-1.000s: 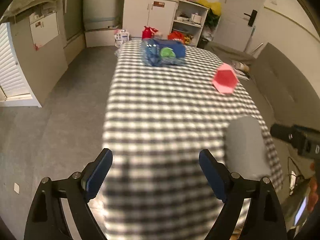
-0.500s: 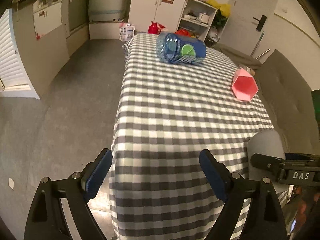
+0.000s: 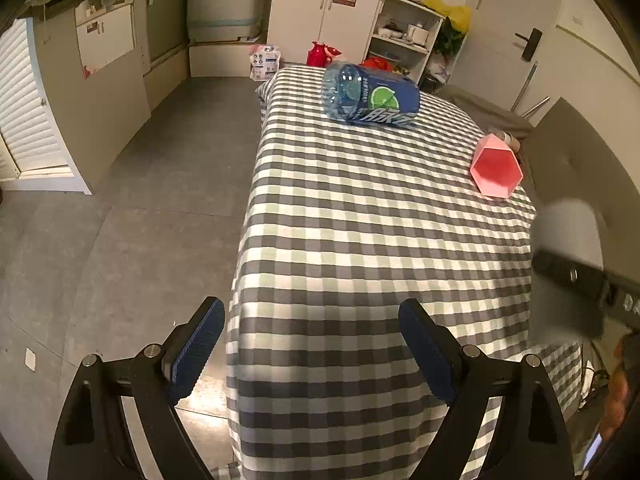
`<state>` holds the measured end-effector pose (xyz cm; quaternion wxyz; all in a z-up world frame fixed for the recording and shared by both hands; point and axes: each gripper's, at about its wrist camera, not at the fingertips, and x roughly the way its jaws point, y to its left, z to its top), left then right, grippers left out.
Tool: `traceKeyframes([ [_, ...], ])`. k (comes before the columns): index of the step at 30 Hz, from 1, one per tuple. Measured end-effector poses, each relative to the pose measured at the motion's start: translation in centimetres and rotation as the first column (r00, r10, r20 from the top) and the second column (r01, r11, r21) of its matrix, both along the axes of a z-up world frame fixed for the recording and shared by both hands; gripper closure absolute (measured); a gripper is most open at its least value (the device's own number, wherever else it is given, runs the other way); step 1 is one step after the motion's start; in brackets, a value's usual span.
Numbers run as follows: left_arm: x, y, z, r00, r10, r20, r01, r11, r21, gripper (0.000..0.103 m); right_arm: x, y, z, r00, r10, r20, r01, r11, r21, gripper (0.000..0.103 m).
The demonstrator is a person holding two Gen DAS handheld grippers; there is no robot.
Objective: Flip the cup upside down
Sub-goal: 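Lift the grey cup with the right tool and rotate it upright, then lower the grey cup onto the tablecloth, open end down, with the right tool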
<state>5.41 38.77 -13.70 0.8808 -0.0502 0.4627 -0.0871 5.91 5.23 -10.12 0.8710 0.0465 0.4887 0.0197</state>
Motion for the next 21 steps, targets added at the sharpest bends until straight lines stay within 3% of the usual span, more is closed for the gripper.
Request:
traceKeyframes([
  [2,-0.2,-0.3,0.2,1.000,-0.003,0.002,0.003,1.000,0.006,0.012,-0.1,-0.2,0.2,0.997,-0.001,0.079,0.003,1.000,-0.026,0.027],
  [5,-0.4,-0.7,0.2,1.000,-0.010,0.001,0.010,1.000,0.023,0.012,-0.4,0.3,-0.5,0.975,0.043,0.219,-0.010,0.989,-0.149,0.027],
  [10,-0.5,-1.3,0.0,1.000,-0.021,-0.004,0.021,0.998,0.061,0.012,-1.8,0.8,-2.4,0.946,0.115,0.302,-0.055,0.978,-0.201,0.027],
  [15,-0.6,-2.2,-0.1,1.000,-0.024,-0.016,0.025,0.998,0.062,0.012,-3.9,-0.2,-2.0,0.940,0.115,0.322,-0.061,0.983,-0.173,0.028],
  [21,-1.4,-3.7,0.7,0.998,-0.063,0.003,0.063,0.995,0.077,0.012,-6.9,-1.2,-1.9,0.950,0.119,0.289,-0.079,0.986,-0.144,0.029],
])
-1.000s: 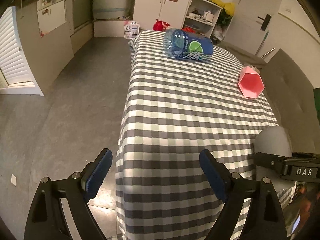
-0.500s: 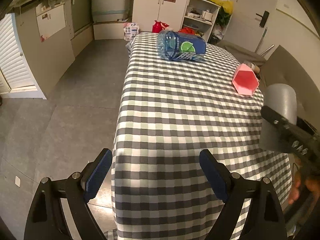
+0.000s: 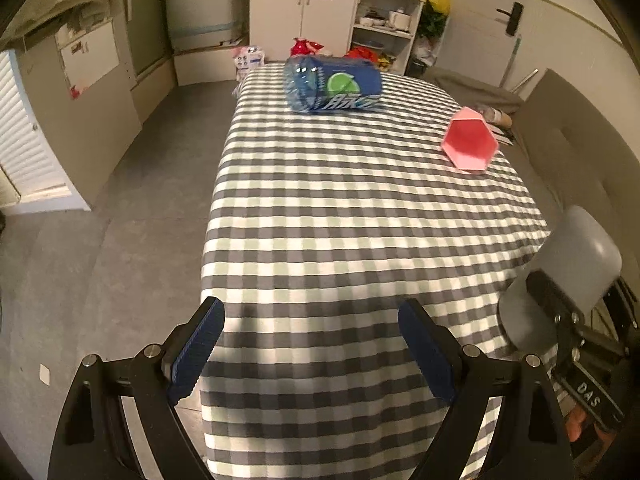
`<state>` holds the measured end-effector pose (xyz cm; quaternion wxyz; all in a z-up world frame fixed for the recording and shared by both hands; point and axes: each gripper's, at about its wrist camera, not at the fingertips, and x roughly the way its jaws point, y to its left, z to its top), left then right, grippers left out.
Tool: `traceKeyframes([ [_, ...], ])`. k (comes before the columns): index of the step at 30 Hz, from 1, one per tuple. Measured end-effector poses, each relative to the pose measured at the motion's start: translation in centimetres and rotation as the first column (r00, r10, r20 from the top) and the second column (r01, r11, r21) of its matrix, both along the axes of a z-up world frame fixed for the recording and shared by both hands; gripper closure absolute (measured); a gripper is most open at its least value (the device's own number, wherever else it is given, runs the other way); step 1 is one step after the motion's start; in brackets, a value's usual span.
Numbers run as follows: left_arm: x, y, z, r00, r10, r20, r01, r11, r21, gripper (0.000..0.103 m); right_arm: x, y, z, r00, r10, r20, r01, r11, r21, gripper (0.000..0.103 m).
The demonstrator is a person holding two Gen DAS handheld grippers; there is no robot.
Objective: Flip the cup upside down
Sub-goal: 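Lower the grey cup onto the tablecloth, open end down, with the right tool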
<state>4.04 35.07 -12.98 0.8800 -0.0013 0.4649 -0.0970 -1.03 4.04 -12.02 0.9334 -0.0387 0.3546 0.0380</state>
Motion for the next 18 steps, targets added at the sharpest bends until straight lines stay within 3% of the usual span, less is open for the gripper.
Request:
traceKeyframes([
  [11,-1.8,-0.8,0.9,1.000,-0.019,0.014,0.020,1.000,-0.013,0.012,-0.7,-0.6,-1.9,0.990,0.010,-0.139,0.001,0.997,0.077,0.030],
  [18,-1.8,-0.8,0.7,1.000,-0.011,0.019,0.011,1.000,0.001,0.012,-0.8,-0.3,-1.6,0.992,0.040,-0.117,-0.031,0.996,0.078,0.031],
])
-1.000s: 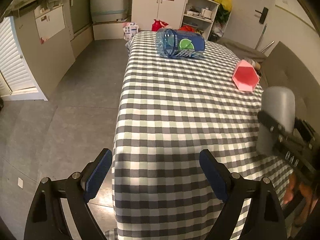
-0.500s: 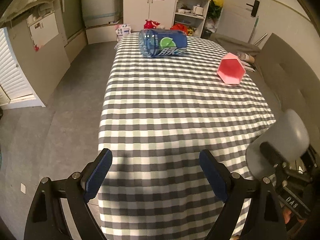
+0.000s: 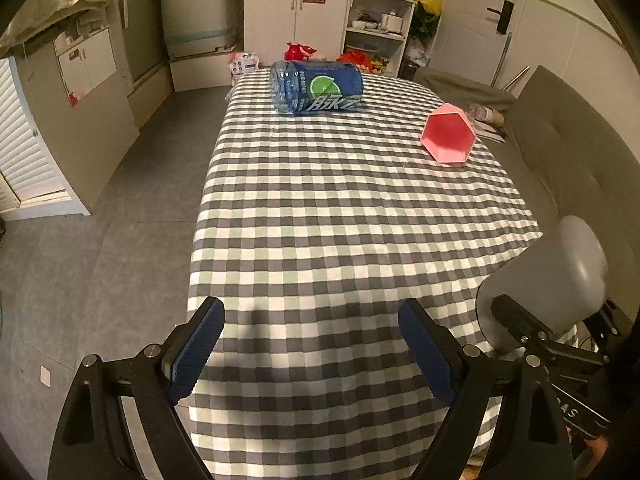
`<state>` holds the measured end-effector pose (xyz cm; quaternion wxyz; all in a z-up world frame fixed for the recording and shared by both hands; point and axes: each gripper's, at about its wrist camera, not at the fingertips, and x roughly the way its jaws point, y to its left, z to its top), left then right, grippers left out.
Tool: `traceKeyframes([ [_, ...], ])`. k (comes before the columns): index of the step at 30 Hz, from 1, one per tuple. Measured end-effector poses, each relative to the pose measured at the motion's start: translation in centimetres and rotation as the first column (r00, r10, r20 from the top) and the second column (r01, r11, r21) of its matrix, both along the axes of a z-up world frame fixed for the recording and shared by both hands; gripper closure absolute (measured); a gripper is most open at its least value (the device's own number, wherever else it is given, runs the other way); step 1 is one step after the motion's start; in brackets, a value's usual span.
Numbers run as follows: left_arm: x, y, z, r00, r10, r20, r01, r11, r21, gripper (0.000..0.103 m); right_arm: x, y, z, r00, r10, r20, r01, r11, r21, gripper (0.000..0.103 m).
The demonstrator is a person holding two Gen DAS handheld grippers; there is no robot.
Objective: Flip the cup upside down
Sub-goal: 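Lower the grey cup onto the tablecloth, open end down, with the right tool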
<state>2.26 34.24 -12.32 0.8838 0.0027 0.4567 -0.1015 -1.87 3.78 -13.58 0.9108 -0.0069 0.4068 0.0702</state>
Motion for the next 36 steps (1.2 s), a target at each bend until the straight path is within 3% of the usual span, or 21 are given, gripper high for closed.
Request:
traceKeyframes([
  [4,0.9,0.0,-0.3,1.000,0.004,0.010,-0.004,1.000,0.015,0.012,1.1,1.0,1.0,0.998,0.019,0.053,-0.019,1.000,0.001,0.031],
  [14,2.9,1.5,-1.4,0.998,0.057,0.029,-0.059,0.997,0.040,0.012,7.9,2.8,0.8,0.998,-0.005,0.069,0.006,1.000,-0.014,0.031],
  [18,3.4,2.1,-2.1,0.997,0.077,0.017,-0.077,0.996,0.036,0.012,8.2,3.4,-0.6,0.999,0.000,0.042,0.002,0.999,-0.044,0.031],
  [26,2.6,2.2,-1.8,0.997,0.079,0.016,-0.079,0.997,-0.006,0.012,8.4,3.0,-0.5,0.999,-0.005,0.034,0.005,1.000,-0.002,0.031],
  [27,2.4,2.1,-1.5,0.996,0.081,0.021,-0.081,0.997,-0.008,0.012,8.5,2.9,-0.4,0.999,-0.010,0.032,0.009,1.000,0.013,0.027],
  [28,2.2,2.1,-1.2,0.996,0.086,0.025,-0.086,0.996,-0.002,0.012,8.3,2.6,-0.1,0.999,-0.019,0.040,0.017,0.999,0.034,0.014],
  [30,1.7,1.9,-0.4,0.995,0.088,0.041,-0.089,0.996,0.003,0.012,7.4,2.4,1.5,0.995,-0.034,0.097,0.032,0.999,0.028,0.002],
  [36,-0.2,1.3,3.0,0.990,0.096,0.107,-0.096,0.995,-0.006,0.012,5.0,2.2,6.3,0.982,-0.020,0.189,0.017,1.000,0.022,0.001],
])
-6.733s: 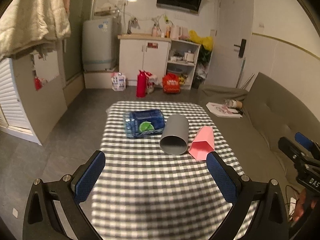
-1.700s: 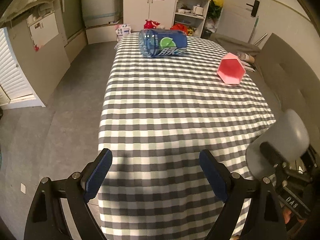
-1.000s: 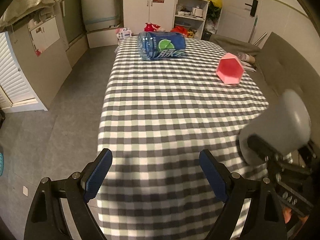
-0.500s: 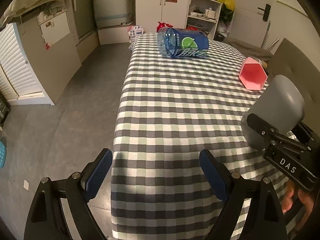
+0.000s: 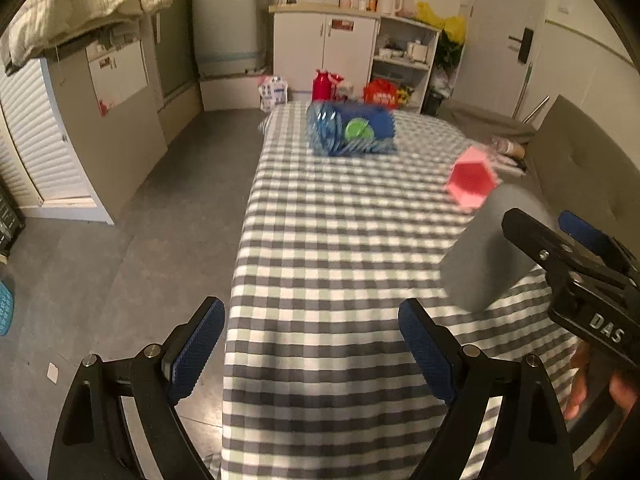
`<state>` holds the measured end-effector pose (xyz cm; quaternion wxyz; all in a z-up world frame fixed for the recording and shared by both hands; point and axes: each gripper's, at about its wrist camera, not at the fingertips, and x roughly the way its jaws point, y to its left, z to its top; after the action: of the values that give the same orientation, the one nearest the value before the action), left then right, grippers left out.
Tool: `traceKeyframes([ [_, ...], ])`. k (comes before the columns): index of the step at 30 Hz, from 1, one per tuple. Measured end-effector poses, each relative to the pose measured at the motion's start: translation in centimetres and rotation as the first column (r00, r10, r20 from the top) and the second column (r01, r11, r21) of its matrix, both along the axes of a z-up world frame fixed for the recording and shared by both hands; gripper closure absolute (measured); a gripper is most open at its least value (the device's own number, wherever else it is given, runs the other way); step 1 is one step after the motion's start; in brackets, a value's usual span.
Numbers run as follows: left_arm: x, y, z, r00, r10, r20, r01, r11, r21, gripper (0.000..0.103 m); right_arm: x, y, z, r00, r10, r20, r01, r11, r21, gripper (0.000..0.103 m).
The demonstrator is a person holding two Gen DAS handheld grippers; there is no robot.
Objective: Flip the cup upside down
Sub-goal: 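Open the right tool and withdraw it from the grey cup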
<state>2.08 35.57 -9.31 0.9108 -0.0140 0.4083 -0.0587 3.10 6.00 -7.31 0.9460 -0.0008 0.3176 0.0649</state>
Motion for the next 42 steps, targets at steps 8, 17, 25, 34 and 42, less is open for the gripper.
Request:
traceKeyframes([
  [8,-4.2,-1.7,5.2,0.986,-0.032,0.161,0.037,0.999,-0.033,0.011,-6.5,-2.6,6.5,0.988,-0.009,0.152,0.006,1.000,0.018,0.000],
  [17,-8.5,-3.9,6.3,0.956,-0.045,0.289,0.057,0.998,-0.032,0.003,-11.6,-6.6,6.4,0.976,-0.115,0.185,0.106,0.993,0.061,0.000],
  [25,-10.9,-3.5,5.0,0.899,0.010,0.437,-0.024,0.999,0.025,0.003,-14.4,-6.0,4.0,0.957,-0.160,0.243,0.161,0.987,0.018,0.000],
  [34,-11.5,-3.4,3.3,0.880,0.015,0.475,-0.042,0.998,0.047,0.003,-15.2,-5.4,1.8,0.959,-0.152,0.241,0.160,0.987,-0.011,0.000],
  [42,-11.8,-2.7,3.2,0.878,0.024,0.479,-0.039,0.999,0.022,0.003,-15.3,-5.5,1.5,0.958,-0.160,0.237,0.164,0.986,0.003,0.000],
])
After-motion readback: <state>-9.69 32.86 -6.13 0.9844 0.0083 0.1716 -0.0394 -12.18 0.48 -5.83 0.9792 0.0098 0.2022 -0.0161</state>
